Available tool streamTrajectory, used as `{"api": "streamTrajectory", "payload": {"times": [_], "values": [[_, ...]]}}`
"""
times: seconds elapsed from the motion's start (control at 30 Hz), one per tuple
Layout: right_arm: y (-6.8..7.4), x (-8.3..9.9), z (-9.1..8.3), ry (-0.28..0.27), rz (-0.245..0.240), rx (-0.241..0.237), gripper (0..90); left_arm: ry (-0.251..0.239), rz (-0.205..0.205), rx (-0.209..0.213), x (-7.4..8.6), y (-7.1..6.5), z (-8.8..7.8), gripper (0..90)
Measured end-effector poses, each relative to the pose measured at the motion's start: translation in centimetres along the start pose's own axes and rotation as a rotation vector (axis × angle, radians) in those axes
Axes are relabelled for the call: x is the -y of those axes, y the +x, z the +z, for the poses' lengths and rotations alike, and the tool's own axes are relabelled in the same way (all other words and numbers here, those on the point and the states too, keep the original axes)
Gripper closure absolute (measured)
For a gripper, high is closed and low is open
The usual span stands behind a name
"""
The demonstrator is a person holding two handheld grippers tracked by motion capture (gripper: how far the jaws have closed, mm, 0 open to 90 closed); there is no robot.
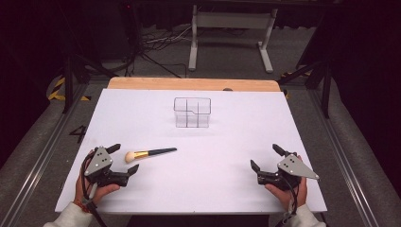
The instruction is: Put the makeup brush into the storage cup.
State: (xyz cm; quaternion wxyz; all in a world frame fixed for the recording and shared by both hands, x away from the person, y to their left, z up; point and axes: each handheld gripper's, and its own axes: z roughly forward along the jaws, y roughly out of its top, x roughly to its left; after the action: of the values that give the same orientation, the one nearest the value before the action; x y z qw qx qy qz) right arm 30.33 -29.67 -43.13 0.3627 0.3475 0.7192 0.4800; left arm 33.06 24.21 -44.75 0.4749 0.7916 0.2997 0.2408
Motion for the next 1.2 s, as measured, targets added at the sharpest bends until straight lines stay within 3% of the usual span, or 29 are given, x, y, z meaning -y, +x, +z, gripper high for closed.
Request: {"api": "streamTrajectory", "payload": {"times": [0.27,0.53,0.63,0.7,0.77,0.9,1.03,1.07,1.1,1.2], "values": [[-0.3,0.1,-0.4,-0.003,0.001,0.013,7.0,0.015,0.009,0.005,-0.1,-0.2,0.1,4.6],[0.1,-0.2,0.5,0.008,-0.009,-0.010,7.4,0.062,0.012,0.008,0.0,-0.1,-0.4,6.1],[0.2,0.0,0.5,0.020,-0.018,-0.021,7.7,0.125,0.031,0.016,-0.7,0.1,0.2,5.5],[0.1,0.0,0.5,0.020,-0.012,-0.023,7.8,0.168,0.034,0.060,-1.4,0.3,0.6,5.2],[0.0,0.0,0.5,0.022,0.000,-0.022,7.8,0.195,0.044,0.077,-2.0,0.4,0.8,5.1],[-0.1,0.2,0.6,0.036,0.006,-0.025,8.0,0.274,0.097,0.107,-3.4,0.8,1.7,7.0],[0.0,0.3,0.7,0.047,0.006,-0.030,8.3,0.433,0.172,0.150,-4.8,1.5,3.5,8.8],[0.0,0.3,0.8,0.049,0.006,-0.032,8.5,0.433,0.172,0.150,-4.8,1.5,3.5,9.3],[0.0,0.3,0.8,0.053,0.007,-0.033,8.8,0.488,0.208,0.187,-5.3,1.8,4.1,10.5],[0.1,0.4,0.9,0.065,0.008,-0.032,9.2,0.630,0.292,0.217,-6.7,2.1,6.1,14.1]]}}
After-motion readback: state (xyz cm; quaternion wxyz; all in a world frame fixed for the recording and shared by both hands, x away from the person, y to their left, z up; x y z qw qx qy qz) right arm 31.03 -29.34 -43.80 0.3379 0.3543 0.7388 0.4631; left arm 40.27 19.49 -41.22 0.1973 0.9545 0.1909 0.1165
